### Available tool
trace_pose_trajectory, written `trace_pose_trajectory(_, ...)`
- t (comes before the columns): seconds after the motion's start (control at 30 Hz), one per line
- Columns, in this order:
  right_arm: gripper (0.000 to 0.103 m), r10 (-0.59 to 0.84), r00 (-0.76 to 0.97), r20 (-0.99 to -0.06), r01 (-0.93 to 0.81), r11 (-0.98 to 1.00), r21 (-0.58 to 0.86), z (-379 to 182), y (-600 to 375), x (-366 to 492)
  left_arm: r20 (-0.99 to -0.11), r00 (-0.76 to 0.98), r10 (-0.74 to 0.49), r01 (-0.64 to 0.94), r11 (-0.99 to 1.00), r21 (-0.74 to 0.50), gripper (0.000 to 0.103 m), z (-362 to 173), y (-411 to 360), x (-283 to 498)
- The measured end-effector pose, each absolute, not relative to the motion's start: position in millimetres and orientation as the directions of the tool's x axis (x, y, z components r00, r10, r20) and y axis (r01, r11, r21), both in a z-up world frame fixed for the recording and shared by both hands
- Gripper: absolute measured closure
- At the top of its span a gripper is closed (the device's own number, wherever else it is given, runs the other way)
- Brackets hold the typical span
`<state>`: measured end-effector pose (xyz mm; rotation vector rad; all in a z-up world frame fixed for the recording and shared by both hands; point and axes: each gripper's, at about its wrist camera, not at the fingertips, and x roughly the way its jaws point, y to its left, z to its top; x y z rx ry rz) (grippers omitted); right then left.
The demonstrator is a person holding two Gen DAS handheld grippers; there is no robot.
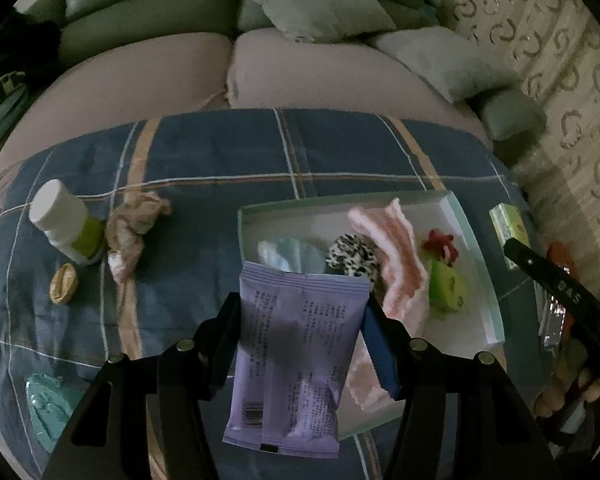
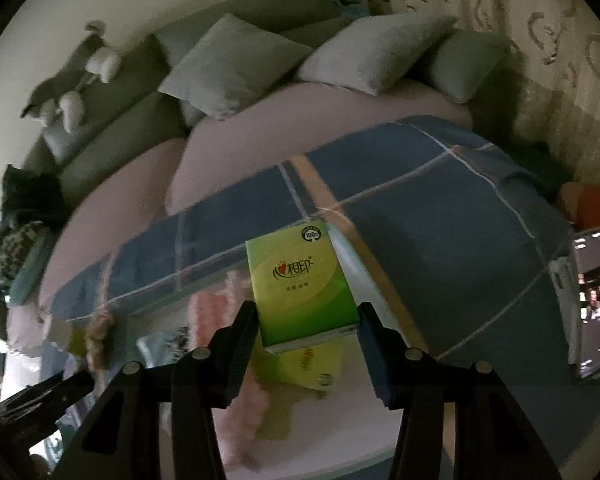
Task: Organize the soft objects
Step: 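Carry the green tissue pack and purple packet over the tray with both grippers, then lower the purple packet and tissue pack into the tray and open both grippers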
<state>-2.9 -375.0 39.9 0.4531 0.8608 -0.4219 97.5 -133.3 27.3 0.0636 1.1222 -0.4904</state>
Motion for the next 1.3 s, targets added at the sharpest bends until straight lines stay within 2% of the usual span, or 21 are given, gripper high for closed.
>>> trace_pose_trajectory(0.53, 0.050, -0.129, 0.459, -0.879, 0.575, 0.798, 0.183, -29.5, -404.0, 23.3, -0.933, 0.191, -0.306, 0.390, 0.896, -0.214, 0.043, -33.1, -160.1, 107.8)
trace_pose_trajectory(1.3, 0.050, -0.148, 0.444, -0.884, 0.534, 0.836, 0.128, -27.5, -389.3, 35.1, -0.940, 0.175, -0.294, 0.375, 0.902, -0.213, 0.042, -44.9, -165.8, 111.1)
